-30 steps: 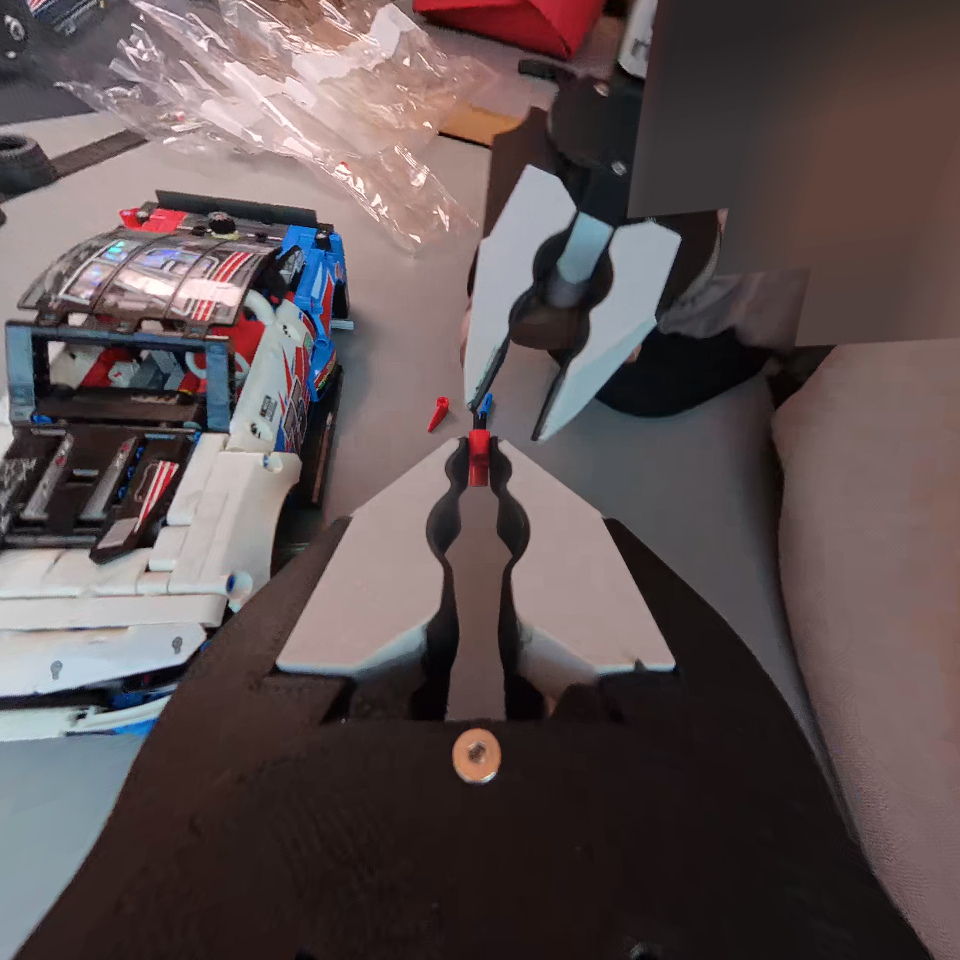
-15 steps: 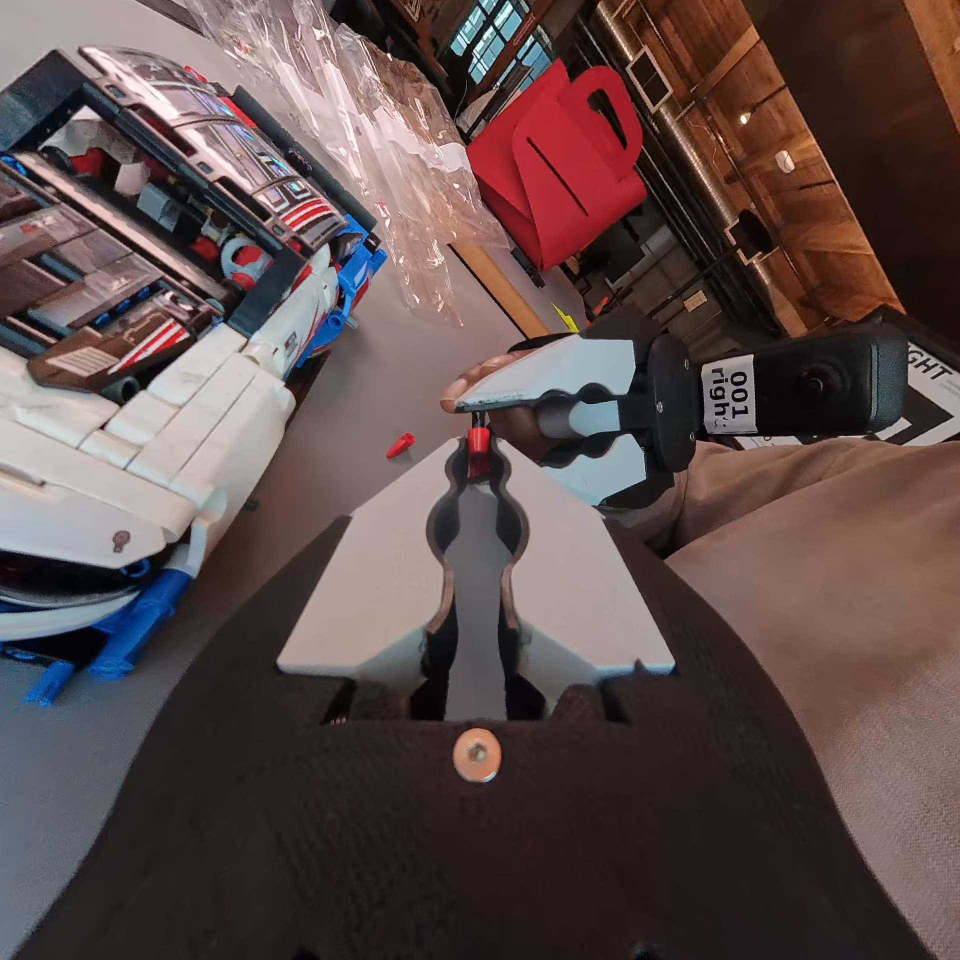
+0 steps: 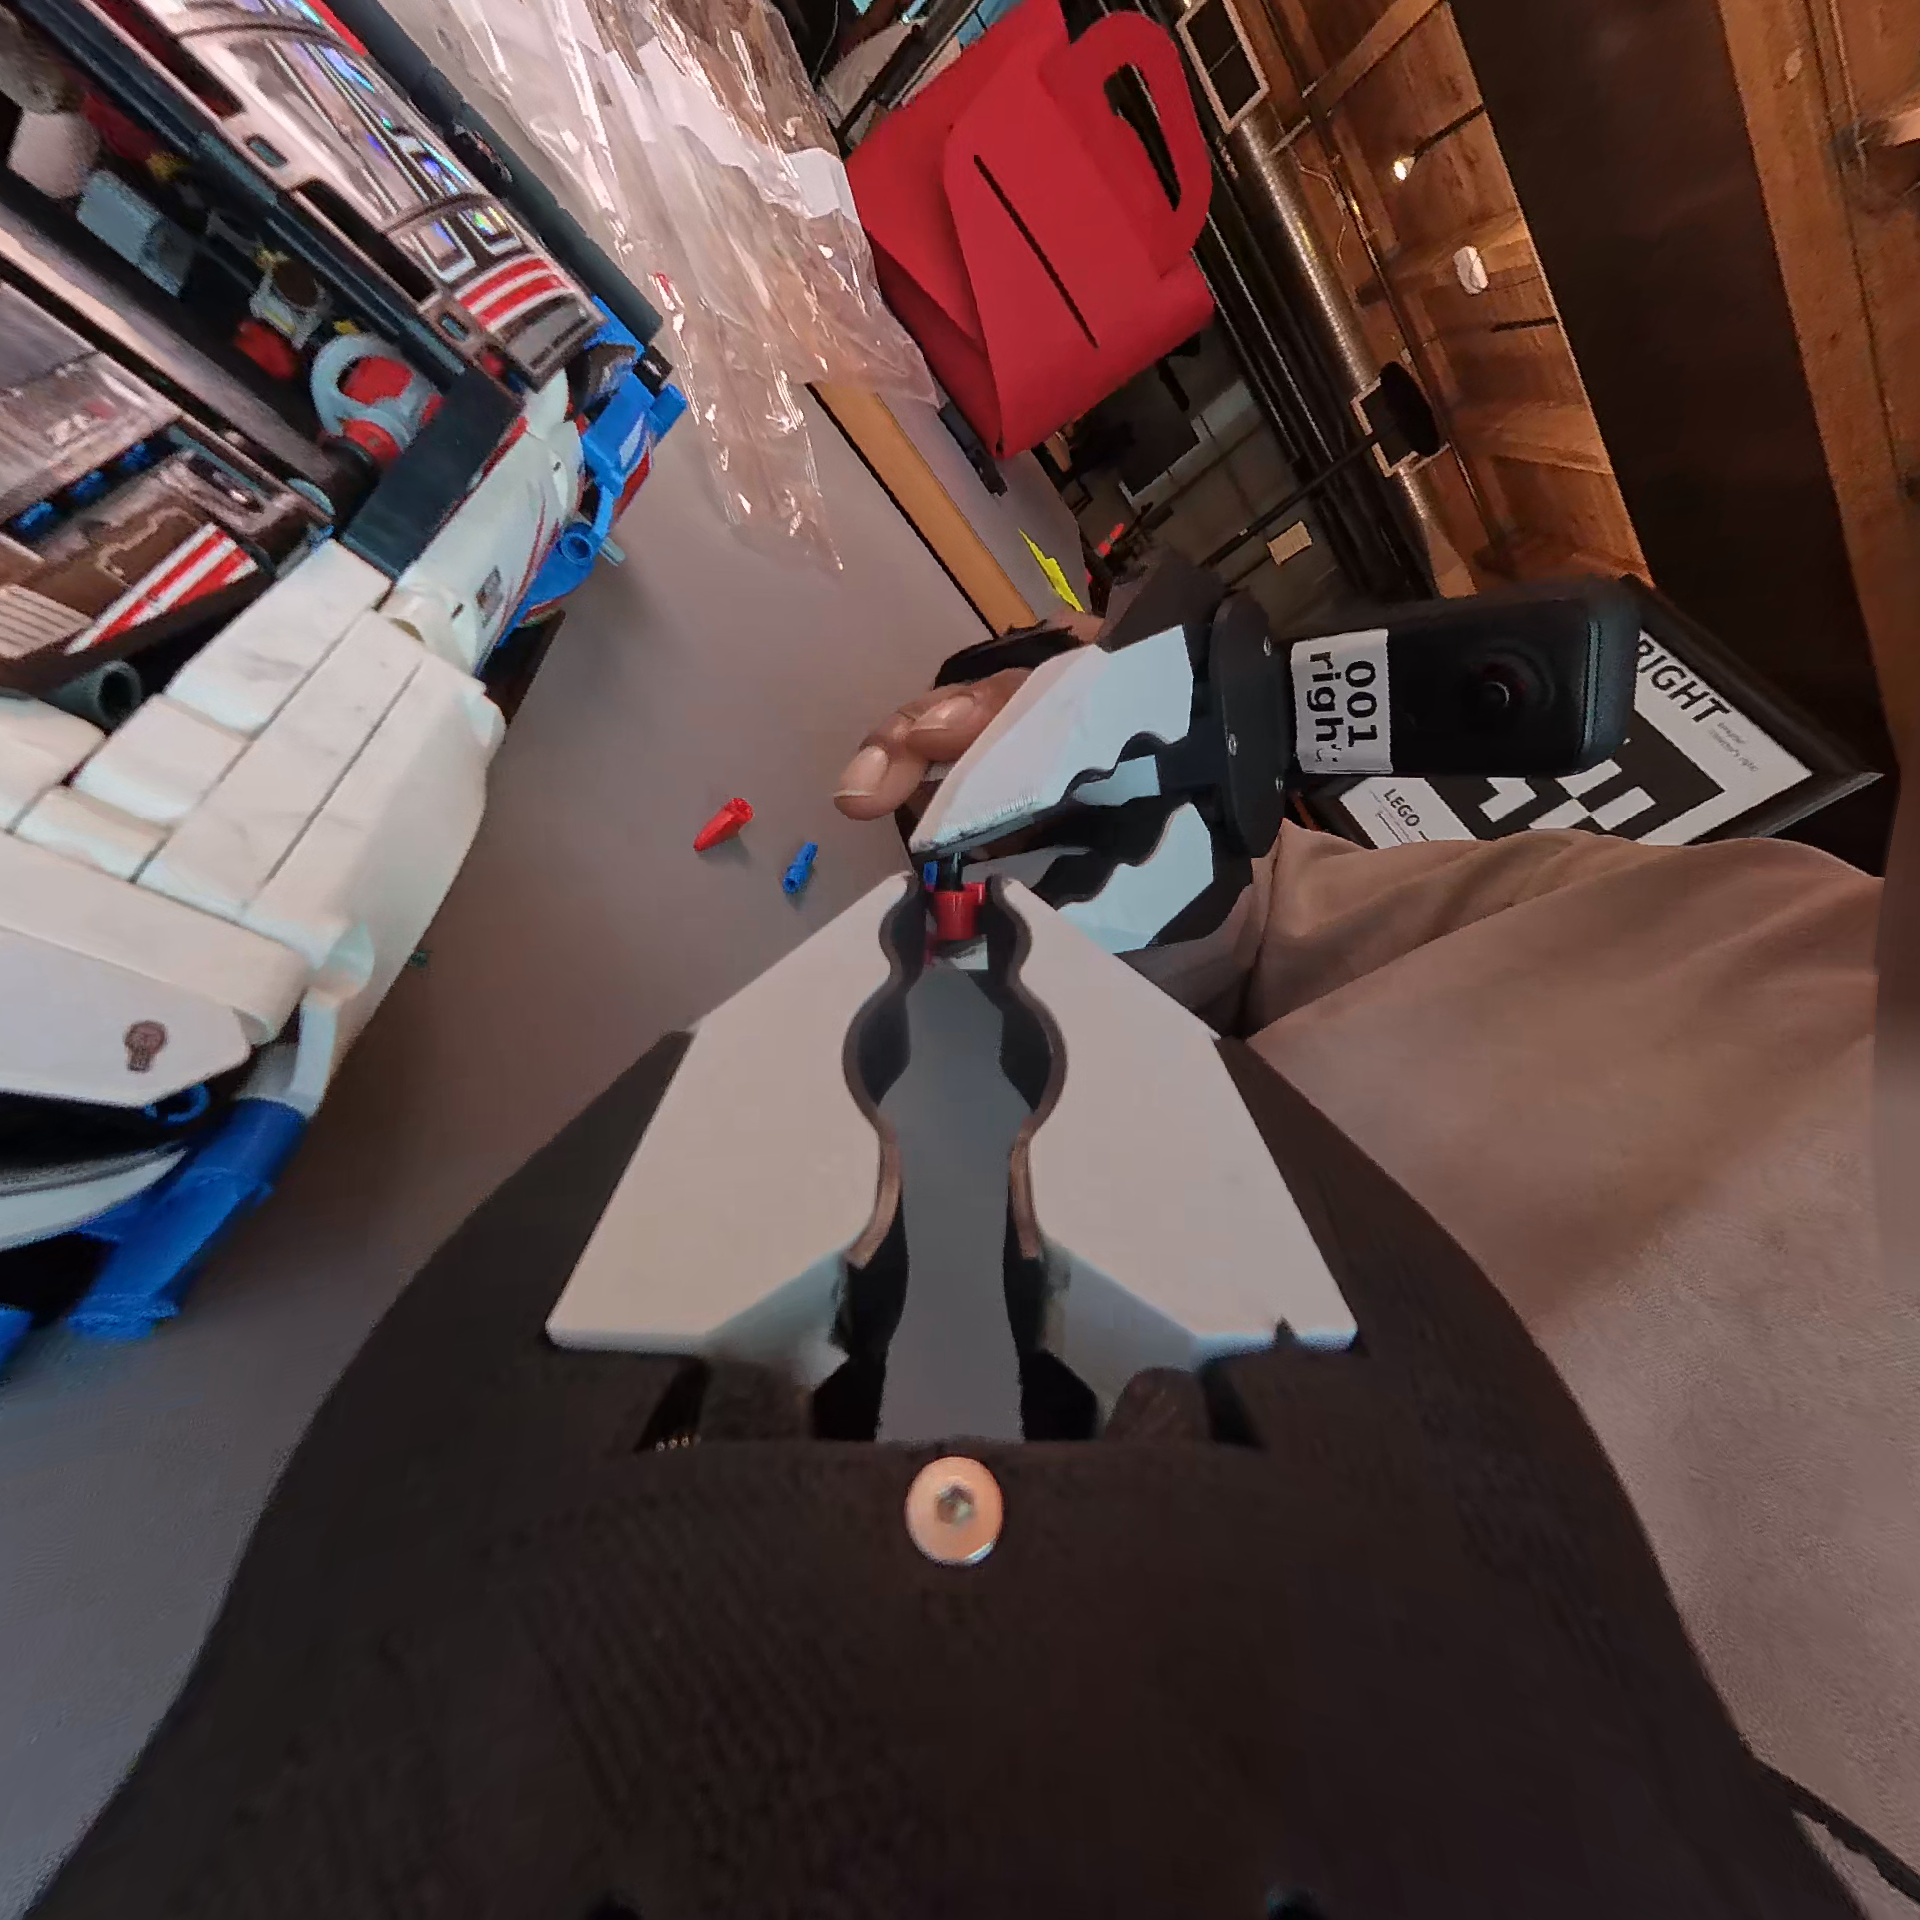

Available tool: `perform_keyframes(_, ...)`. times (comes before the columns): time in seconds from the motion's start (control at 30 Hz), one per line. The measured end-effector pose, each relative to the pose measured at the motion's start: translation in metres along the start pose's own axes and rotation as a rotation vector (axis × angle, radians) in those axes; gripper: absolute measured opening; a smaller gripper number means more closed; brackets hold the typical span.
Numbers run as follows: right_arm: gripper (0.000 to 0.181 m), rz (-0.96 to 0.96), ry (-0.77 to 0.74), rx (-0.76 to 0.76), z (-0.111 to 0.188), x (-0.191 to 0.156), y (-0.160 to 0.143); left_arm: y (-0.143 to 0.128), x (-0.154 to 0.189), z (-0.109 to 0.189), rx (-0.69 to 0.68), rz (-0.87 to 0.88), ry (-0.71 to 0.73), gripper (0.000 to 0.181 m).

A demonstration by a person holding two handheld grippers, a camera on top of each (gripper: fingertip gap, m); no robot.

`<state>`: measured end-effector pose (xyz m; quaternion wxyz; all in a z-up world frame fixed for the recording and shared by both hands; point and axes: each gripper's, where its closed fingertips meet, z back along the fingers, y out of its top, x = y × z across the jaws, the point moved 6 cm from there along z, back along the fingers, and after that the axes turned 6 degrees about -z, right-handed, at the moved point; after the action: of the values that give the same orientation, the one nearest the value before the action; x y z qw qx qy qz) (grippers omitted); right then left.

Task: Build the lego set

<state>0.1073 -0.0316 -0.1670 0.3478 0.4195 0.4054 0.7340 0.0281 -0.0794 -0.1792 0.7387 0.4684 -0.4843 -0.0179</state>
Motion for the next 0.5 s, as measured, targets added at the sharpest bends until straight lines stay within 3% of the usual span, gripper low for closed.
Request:
perform_keyframes(0.03, 0.014, -0.001, 0.012, 0.005, 0.0004, -0.0013, 0.0005, -0.001, 0.0003, 0.001, -0.012, 0.015, -0.018, 0.009)
perform_keyframes(0.2, 0.014, -0.008, 0.021, 0.015, 0.0028, 0.0003, 0.0009, -0.0004, 0.0016, 0.0069, -0.025, 0.016, -0.041, 0.007)
perform_keyframes(0.5, 0.02, -0.029, 0.059, 0.011, 0.0027, -0.0006, -0.0045, -0.0016, 0.003, 0.0051, -0.065, -0.137, 0.038, 0.005)
